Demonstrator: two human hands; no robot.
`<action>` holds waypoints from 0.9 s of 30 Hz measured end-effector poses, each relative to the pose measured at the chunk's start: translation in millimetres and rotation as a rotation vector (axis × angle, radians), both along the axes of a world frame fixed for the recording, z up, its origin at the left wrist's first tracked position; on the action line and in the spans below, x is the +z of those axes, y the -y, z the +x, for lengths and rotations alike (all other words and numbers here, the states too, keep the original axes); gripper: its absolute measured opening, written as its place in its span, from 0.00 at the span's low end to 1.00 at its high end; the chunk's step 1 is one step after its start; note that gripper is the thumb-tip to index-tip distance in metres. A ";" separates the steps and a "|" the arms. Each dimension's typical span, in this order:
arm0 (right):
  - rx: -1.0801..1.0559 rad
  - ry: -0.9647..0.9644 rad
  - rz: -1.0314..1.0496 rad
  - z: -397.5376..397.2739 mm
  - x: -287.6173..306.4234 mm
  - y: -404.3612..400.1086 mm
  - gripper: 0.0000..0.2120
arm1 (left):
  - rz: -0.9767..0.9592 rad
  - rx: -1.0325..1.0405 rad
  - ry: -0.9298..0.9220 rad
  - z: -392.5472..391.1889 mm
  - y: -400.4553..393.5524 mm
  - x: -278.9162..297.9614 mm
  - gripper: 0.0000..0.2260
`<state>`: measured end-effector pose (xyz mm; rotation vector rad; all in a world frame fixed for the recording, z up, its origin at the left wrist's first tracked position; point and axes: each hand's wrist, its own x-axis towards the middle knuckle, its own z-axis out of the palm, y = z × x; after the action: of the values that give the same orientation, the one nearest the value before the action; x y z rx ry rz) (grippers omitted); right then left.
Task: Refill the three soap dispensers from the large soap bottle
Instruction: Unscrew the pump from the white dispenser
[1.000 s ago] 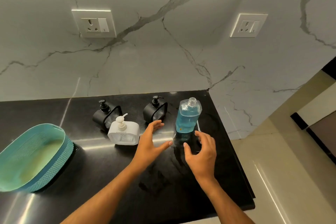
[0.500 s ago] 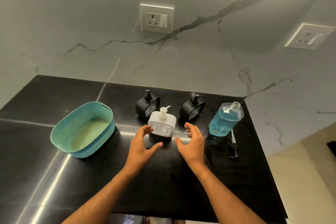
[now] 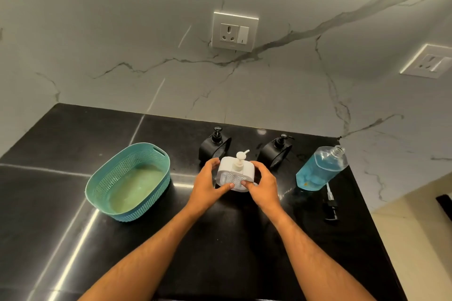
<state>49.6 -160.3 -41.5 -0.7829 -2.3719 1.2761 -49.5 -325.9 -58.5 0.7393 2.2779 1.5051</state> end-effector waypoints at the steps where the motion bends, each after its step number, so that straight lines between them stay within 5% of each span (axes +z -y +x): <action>1: -0.002 0.000 0.001 -0.2 0.6 -0.1 0.27 | 0.004 -0.016 -0.008 -1.5 -0.9 -1.7 0.37; 10: -0.003 -0.012 -0.092 16.6 9.0 7.3 0.27 | 0.049 -0.167 0.010 -18.3 -3.3 1.8 0.39; 16: 0.027 0.002 -0.088 31.7 20.8 8.0 0.29 | 0.089 -0.228 0.009 -7.4 -11.9 11.6 0.27; 22: -0.069 -0.150 0.244 42.5 38.5 12.9 0.26 | 0.147 -0.174 -0.032 2.3 -21.4 24.6 0.23; 27: -0.177 -0.098 0.408 30.1 56.3 21.6 0.22 | 0.134 -0.187 -0.084 14.2 -27.1 28.0 0.22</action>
<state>79.7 -181.9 14.8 -0.7586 -2.3122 0.7095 -35.2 -298.8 -30.6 1.0405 2.1138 1.5762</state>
